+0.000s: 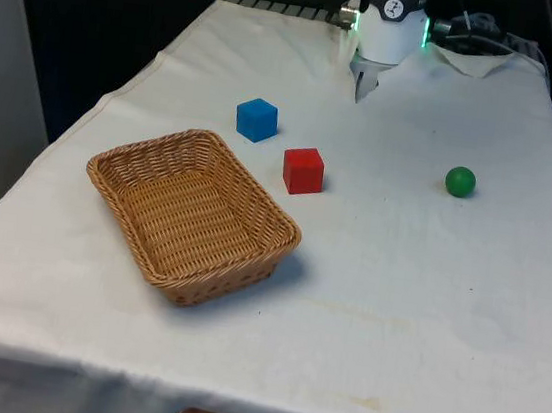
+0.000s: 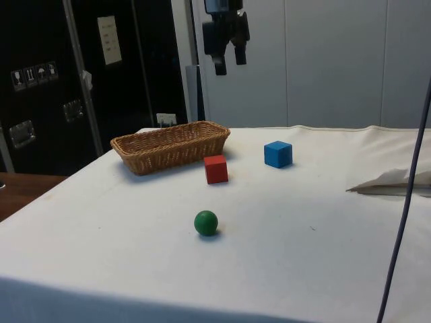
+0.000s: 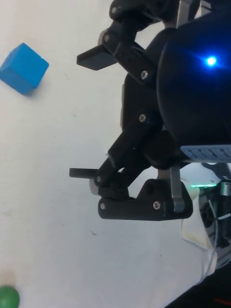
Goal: Place all non-red objects into the basket.
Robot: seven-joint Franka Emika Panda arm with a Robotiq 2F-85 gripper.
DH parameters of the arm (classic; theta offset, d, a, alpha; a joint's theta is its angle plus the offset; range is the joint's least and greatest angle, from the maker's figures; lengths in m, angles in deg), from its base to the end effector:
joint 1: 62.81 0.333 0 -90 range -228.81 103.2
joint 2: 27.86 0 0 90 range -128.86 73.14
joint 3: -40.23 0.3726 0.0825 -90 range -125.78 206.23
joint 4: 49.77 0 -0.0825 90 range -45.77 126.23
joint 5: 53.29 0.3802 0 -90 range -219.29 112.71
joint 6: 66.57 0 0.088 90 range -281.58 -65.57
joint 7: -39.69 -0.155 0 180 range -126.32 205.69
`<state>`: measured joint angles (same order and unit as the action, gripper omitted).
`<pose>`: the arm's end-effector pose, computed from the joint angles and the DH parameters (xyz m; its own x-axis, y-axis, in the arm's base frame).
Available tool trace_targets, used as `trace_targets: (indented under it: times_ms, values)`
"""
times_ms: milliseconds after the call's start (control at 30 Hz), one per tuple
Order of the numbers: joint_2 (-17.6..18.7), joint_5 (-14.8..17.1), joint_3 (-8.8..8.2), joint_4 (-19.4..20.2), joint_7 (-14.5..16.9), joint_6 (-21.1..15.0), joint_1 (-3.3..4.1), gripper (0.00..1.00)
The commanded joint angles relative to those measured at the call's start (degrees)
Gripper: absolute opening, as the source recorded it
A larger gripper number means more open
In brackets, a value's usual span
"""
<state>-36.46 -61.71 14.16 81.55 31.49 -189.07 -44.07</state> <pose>0.4737 -0.0766 0.4149 0.9827 -0.1851 -0.0102 -0.1842 -0.9811 0.0588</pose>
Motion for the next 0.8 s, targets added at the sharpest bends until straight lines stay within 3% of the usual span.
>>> trace_targets:
  times_ms: [0,367,767]
  values:
    - [0.1,-0.6,-0.17,0.5,-0.6,-1.2,-0.23,1.00]
    - [0.9,-0.3,-1.72,2.2,-0.7,-4.2,-0.69,1.00]
    - [1.3,0.1,-3.44,4.0,-0.7,-6.6,-0.57,1.00]
